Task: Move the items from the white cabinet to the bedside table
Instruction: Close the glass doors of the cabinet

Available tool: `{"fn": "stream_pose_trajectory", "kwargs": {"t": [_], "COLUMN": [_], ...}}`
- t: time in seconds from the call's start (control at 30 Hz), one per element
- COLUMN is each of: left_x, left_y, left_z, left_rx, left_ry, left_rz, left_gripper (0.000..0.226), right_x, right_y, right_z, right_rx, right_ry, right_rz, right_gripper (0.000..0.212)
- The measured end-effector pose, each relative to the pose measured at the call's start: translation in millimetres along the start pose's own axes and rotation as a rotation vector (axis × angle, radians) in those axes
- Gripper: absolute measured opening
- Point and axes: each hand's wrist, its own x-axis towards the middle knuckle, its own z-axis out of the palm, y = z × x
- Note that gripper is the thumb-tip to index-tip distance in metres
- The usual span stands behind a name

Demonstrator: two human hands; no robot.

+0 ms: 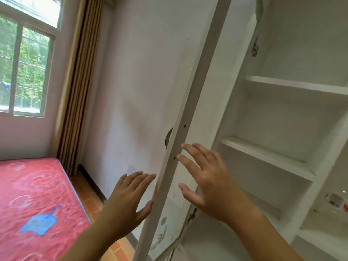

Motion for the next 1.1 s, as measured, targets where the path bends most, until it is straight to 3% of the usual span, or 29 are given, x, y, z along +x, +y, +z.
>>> {"fn": "stream_pose_trajectory", "kwargs": {"t": [0.47,1.1], "left_x": [43,59], "left_y": [-49,-13], "left_z": [18,47], "left_rx": [-0.153,-0.449], "left_ry": [-0.063,-0.13], "left_rz": [0.29,0.507], "left_gripper": [0.054,0.058], "right_x": [58,1], "right_y": [-9,-7], "right_z": [26,-2], "right_rx": [-0.232,-0.303], "right_ry": [0.128,0.137], "right_rz": [-0.079,0.065], "right_gripper": [0.049,0.041]}}
